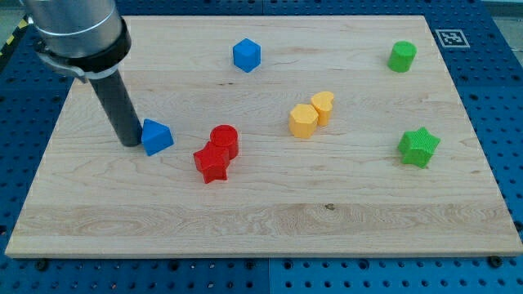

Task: Push the blue triangle diagonal to the top left of the red star

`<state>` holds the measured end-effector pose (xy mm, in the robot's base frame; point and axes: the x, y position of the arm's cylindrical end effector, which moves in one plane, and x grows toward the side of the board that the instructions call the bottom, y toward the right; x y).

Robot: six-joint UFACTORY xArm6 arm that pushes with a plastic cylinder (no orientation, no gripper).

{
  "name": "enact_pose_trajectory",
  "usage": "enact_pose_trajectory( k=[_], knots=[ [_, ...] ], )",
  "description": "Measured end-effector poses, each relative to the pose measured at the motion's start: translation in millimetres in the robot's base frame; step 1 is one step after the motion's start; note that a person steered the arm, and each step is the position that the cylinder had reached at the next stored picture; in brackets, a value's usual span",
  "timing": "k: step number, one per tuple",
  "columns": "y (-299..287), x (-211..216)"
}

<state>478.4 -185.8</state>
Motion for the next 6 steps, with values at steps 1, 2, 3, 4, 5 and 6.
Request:
enact_pose_trajectory(
  k=[1, 2, 3, 4, 5, 6],
  knots=[
    [-10, 52],
    [-3, 56],
    [16, -8],
    [31, -71],
    [16, -70],
    [-22, -43]
  ],
)
